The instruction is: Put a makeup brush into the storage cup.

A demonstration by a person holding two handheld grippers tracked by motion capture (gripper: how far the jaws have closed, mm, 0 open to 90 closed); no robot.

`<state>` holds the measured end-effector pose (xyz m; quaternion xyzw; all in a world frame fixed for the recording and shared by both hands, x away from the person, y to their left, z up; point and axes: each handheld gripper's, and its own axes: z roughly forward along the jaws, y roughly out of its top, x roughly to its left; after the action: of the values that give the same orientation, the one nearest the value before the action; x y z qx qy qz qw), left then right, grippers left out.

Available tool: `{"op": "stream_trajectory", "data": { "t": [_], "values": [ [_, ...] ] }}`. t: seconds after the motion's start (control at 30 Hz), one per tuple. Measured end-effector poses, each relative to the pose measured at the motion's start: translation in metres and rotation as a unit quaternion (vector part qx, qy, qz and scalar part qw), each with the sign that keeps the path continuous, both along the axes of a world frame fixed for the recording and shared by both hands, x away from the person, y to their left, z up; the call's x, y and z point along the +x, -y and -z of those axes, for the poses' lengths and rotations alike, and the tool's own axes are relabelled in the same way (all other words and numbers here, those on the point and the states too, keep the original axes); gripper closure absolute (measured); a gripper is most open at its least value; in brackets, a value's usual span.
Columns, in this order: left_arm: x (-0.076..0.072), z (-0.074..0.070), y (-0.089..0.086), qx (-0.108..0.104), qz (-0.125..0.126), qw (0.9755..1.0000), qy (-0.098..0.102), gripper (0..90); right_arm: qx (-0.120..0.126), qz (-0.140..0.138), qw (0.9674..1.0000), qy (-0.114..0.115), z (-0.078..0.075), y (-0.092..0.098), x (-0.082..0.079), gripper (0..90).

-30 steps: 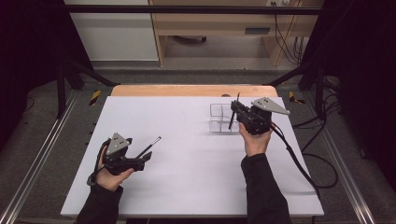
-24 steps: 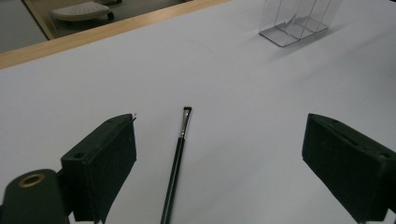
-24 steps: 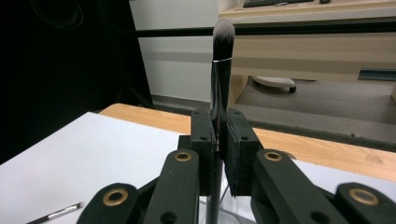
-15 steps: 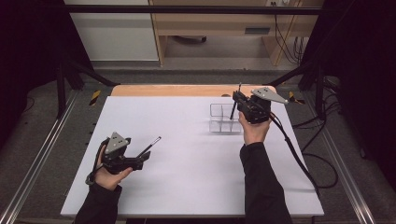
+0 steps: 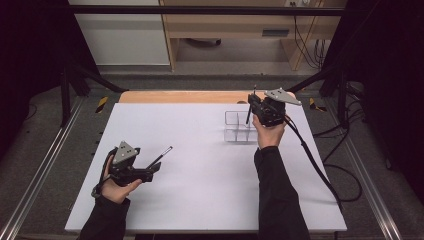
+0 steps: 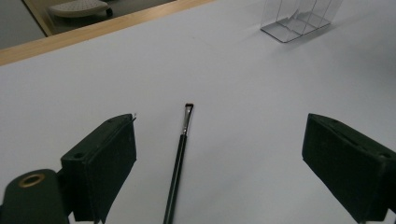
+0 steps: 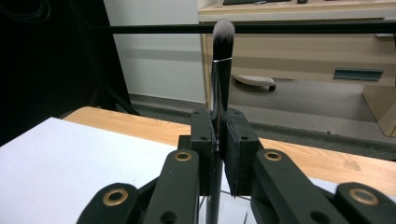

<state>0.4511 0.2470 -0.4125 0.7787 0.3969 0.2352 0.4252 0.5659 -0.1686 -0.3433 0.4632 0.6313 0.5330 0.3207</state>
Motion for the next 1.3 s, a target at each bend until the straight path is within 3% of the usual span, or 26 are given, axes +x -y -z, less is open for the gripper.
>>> {"op": "stream_trajectory", "data": {
  "t": [0.7, 1.3],
  "values": [
    [0.001, 0.000, 0.000, 0.002, 0.004, 1.0000, -0.001, 9.2, -0.002, 0.005, 0.9999, -0.011, 0.016, -0.011, 0.020, 83.7],
    [0.000, 0.000, 0.000, 0.003, 0.005, 1.0000, -0.001, 9.4, -0.014, -0.003, 0.9993, -0.033, 0.034, -0.019, 0.023, 83.7]
  ]
}}
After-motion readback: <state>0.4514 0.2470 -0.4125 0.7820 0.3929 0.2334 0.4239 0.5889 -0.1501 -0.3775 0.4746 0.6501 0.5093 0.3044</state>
